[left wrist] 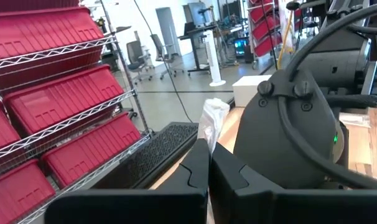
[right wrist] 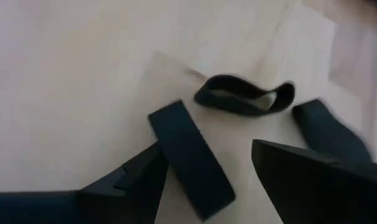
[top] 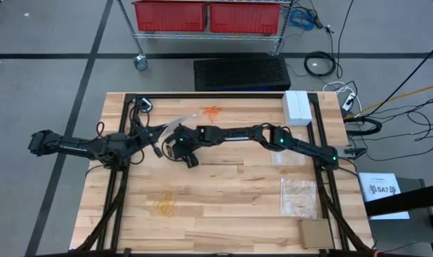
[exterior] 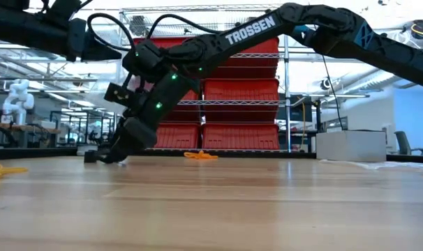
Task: Sort rubber bands
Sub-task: Move the bottom black rubber band to the center of the table
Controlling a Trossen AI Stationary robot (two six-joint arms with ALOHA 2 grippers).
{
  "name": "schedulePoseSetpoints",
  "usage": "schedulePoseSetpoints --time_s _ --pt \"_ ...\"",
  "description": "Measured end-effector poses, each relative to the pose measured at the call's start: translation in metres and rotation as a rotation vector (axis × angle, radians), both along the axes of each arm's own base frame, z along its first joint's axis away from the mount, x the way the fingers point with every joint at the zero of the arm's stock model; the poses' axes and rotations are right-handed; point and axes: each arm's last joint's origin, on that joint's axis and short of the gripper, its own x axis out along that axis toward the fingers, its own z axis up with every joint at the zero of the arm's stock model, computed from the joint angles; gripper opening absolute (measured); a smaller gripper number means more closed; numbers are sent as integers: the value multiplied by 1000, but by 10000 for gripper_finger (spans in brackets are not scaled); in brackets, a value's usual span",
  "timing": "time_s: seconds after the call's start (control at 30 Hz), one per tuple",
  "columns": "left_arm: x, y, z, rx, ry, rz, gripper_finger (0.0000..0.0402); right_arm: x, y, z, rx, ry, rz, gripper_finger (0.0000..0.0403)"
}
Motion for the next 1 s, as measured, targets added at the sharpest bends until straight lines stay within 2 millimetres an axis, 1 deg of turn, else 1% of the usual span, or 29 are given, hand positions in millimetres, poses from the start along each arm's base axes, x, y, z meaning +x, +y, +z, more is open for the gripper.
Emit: schedulePoseSetpoints --time_s 0.13,0.23,0.37,0.47,0.53,0.63,0.7,0.8,0.93,1.0 --pt "0 0 0 -1 -1 -10 0 -4 6 -3 99 66 -58 181" --pt "1 -1 0 -2 -4 -36 0 -7 14 -4 123 114 -68 136" --pt "1 -1 0 -7 -8 -45 0 -11 28 -4 134 172 -44 65" --pt "1 -2 0 -9 -9 -62 0 -16 40 6 137 204 -28 16" --pt "1 -2 1 -9 -10 -65 0 -19 48 15 141 221 -16 8" --pt "1 -2 1 -20 -20 -85 0 -27 64 34 146 251 3 8" --pt "1 -2 1 -31 -27 -95 0 -32 74 57 126 224 12 5" --pt "2 -3 0 -32 -22 -106 0 -41 91 98 64 149 13 3" --pt "2 -3 0 -35 -23 -130 0 -55 116 133 -31 100 3 2" --pt "2 -4 1 -41 -26 -160 0 -64 123 155 -98 51 -35 2"
